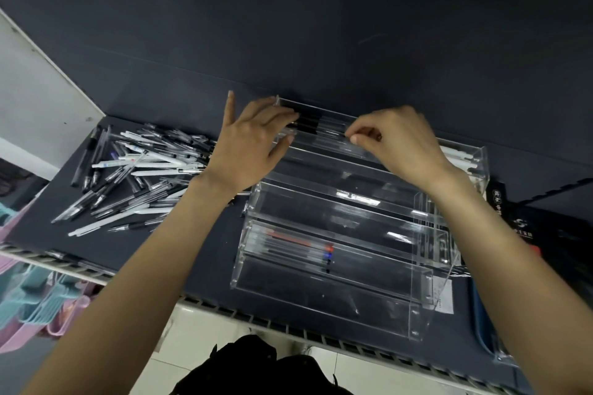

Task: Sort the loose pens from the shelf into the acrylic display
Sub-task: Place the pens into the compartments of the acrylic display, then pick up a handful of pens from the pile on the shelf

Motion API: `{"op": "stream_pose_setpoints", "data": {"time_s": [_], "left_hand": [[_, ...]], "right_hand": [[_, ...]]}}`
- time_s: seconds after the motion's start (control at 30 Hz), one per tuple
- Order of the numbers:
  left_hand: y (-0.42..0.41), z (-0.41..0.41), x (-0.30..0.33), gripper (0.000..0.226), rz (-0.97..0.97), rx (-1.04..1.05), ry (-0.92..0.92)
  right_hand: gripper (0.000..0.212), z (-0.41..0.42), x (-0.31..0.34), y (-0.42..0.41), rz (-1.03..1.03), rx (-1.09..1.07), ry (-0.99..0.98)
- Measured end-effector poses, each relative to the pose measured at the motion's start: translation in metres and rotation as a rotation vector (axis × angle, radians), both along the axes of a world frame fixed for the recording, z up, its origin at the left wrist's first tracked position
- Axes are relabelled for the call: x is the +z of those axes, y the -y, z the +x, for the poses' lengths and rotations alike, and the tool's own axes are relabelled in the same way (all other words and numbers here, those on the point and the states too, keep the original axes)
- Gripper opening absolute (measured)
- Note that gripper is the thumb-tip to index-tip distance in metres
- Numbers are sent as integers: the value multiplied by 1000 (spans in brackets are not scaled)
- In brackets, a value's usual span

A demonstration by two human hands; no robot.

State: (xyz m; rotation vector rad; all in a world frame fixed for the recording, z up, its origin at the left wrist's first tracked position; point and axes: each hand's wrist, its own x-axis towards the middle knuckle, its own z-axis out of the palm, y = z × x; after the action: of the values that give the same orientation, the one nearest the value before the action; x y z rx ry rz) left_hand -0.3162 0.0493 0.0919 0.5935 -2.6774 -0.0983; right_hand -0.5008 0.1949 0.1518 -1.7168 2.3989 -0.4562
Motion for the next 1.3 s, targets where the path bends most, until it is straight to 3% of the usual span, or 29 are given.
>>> {"op": "stream_pose_setpoints", "data": {"time_s": [0.2,0.33,0.47,0.63,0.7,0.8,0.87,0.97,1.13,1.3], "left_hand": [[-2,4,-3,47,61,-11,-23],[-9,16,2,40,148,9,-258],[-39,57,15,22,163,227,-570],[-76,136,3,15,300,537,-766],[-78,166,-6,12,377,606,-684],[-53,225,-29,12,484,693,-318],[-20,256,-47,21,476,711,-108],[40,285,-65,42,461,721,29],[103,287,-85,65,411,363,334],[113,275,-106,63,360,78,483]], "right_hand": [[16,6,-4,-3,-25,-2,62],[17,16,-1,-19,-344,-48,148],[18,59,0,-37,-664,-24,138],[22,134,-32,-43,-634,226,114],[24,163,-52,-39,-482,295,116],[31,215,-80,-19,-139,388,94],[38,238,-96,0,71,428,90],[42,261,-121,37,159,373,37],[52,287,-154,96,198,143,-120],[54,304,-166,116,252,31,-233]]}}
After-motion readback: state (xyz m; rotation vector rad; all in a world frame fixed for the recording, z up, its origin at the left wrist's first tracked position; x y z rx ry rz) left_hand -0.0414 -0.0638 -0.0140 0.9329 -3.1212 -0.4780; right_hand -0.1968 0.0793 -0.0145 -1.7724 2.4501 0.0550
